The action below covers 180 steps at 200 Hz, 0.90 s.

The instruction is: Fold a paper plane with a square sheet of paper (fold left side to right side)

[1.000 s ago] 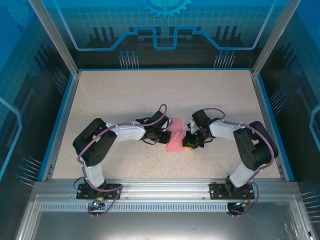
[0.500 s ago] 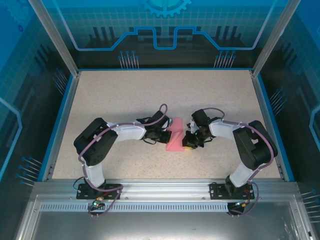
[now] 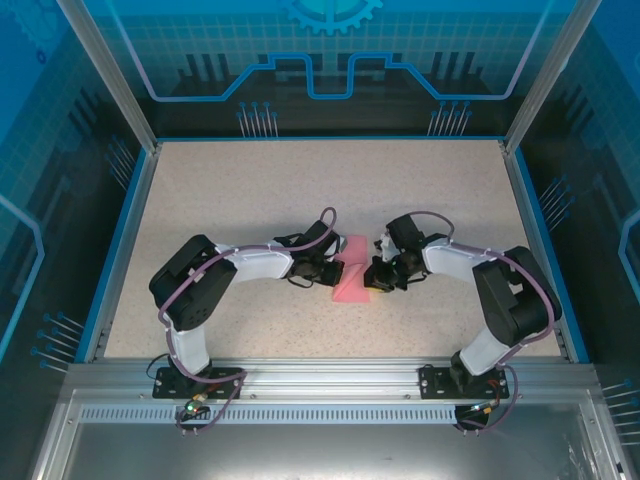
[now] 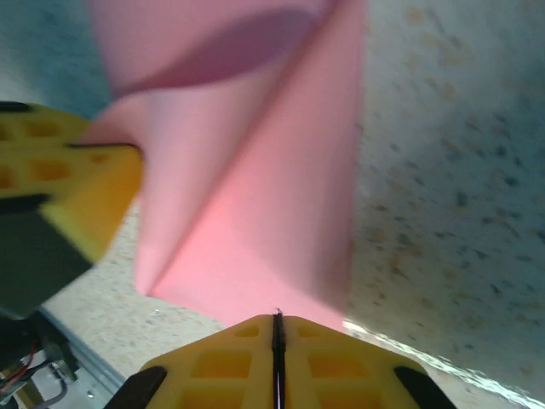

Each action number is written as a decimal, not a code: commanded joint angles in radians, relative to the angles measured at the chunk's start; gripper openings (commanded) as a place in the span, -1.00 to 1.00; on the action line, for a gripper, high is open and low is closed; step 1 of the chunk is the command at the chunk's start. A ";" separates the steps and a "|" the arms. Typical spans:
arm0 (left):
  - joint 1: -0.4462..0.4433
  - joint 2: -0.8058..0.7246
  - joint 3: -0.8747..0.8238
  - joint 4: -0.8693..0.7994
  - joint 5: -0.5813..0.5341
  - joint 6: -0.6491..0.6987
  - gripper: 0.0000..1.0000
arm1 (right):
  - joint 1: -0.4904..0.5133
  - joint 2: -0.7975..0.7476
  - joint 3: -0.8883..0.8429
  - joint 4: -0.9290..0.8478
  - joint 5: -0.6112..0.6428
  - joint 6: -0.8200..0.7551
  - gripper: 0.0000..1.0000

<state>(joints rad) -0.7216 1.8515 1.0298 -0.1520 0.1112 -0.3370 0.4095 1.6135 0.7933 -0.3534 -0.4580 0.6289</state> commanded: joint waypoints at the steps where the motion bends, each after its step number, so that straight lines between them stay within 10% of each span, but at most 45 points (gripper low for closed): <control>1: 0.009 0.022 -0.003 -0.032 0.013 0.021 -1.00 | -0.008 -0.004 0.022 0.084 -0.076 0.039 -0.82; 180: 0.008 0.028 -0.007 -0.029 0.027 0.016 -1.00 | 0.054 0.202 0.169 0.057 -0.023 0.036 -0.84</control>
<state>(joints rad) -0.7216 1.8515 1.0298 -0.1516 0.1143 -0.3370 0.4519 1.7966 0.9463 -0.2504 -0.5072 0.6895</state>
